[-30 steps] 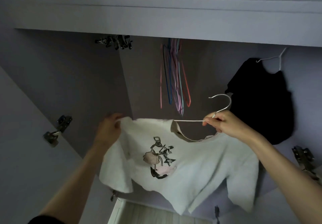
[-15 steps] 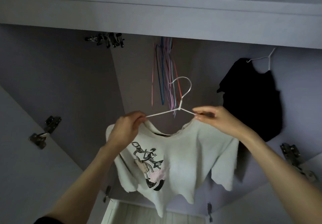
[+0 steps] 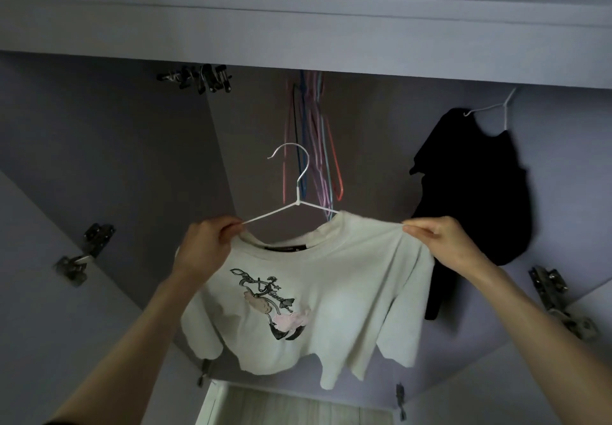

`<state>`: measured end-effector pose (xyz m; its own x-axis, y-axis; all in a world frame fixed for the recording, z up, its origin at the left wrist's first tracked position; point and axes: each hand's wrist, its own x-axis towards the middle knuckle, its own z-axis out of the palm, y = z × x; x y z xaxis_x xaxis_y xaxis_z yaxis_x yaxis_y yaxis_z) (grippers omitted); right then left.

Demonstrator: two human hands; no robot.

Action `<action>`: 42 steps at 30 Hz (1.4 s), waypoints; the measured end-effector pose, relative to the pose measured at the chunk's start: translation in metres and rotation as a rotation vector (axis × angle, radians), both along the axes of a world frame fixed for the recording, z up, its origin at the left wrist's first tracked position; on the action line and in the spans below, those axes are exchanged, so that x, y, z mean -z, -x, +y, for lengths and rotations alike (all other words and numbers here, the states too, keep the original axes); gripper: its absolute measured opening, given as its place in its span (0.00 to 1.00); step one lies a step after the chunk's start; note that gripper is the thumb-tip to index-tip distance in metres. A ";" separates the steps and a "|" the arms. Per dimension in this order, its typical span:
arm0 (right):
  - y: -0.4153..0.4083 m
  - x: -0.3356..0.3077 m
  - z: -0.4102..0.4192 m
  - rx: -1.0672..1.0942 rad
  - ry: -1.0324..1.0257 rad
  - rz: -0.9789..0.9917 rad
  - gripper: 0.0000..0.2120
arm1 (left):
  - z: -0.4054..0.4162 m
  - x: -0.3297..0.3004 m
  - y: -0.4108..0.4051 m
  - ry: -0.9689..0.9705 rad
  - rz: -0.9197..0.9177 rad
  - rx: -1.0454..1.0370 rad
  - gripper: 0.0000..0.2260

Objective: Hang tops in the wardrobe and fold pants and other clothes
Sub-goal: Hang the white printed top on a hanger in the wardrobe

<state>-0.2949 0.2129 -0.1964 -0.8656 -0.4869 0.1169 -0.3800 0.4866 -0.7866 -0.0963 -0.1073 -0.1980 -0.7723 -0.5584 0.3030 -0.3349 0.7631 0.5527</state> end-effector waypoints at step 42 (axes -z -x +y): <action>-0.012 -0.023 0.023 0.185 0.573 -1.123 0.15 | 0.153 -0.106 0.079 0.851 0.401 0.580 0.27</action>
